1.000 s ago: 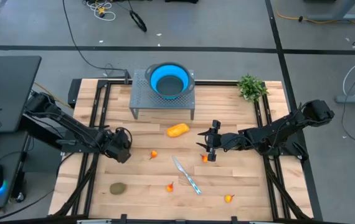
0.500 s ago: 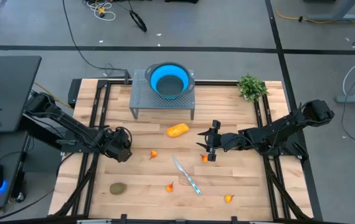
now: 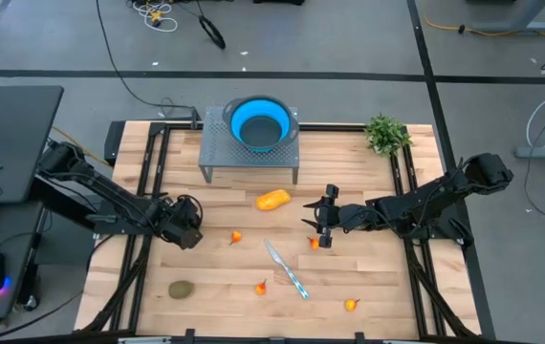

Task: Pick & Place Fruit
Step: Put the black plum into the blue strainer bowl on the shelf

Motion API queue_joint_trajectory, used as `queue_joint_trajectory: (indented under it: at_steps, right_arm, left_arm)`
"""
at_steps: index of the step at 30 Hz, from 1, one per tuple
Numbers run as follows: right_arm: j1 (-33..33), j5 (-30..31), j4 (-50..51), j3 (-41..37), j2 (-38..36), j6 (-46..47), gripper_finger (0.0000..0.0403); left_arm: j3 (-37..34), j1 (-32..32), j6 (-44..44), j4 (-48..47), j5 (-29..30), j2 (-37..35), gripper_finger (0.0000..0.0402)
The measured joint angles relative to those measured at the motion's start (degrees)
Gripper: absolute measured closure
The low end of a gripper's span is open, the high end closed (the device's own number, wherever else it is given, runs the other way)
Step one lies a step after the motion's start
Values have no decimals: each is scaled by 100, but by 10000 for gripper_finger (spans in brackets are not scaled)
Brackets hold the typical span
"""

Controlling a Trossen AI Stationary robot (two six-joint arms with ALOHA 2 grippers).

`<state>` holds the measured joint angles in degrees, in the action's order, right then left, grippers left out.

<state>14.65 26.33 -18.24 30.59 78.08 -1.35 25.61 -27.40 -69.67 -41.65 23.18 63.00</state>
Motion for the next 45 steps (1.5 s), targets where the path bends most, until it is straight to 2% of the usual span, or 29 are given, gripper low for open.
queue_joint_trajectory:
  at_steps: [6, 14, 19, 22, 27, 30, 32, 35, 38, 41, 45]
  right_arm:
    - [0, 2, 0, 0, 0, 0, 203]
    - [0, 3, 0, 1, 0, 15, 203]
    - [0, 2, 15, 2, 0, 70, 203]
    - [0, 2, 15, 2, -1, 137, 203]
    - [0, 0, 20, 2, -2, 254, 203]
    - [0, 0, 20, 2, -2, 263, 203]
    - [0, 0, 22, 2, -2, 312, 203]
    - [0, -1, 41, 2, -2, 348, 203]
    - [0, 0, 42, 2, -2, 348, 203]
    - [0, 0, 42, 2, -2, 348, 203]
    - [0, 0, 42, 2, -2, 348, 203]
  left_arm:
    - [0, 0, 133, 100, -88, -2, 124]
    - [6, 0, 580, 805, -197, -2, 145]
    - [452, 0, 1193, 1105, -210, -4, 134]
    - [939, 0, 1815, 1168, 145, -4, 132]
    - [1879, 38, 3360, 1245, 1436, -7, 138]
    - [2306, 194, 4447, 1719, 2272, -7, 137]
    - [2506, 418, 5305, 2261, 2526, -7, 134]
    - [2758, 941, 6495, 3057, 2350, -7, 134]
    - [2936, 1620, 7235, 3586, 1947, -7, 137]
    - [3125, 2400, 7529, 3796, 1418, -7, 137]
    - [3189, 3413, 7564, 4211, 347, 92, 132]
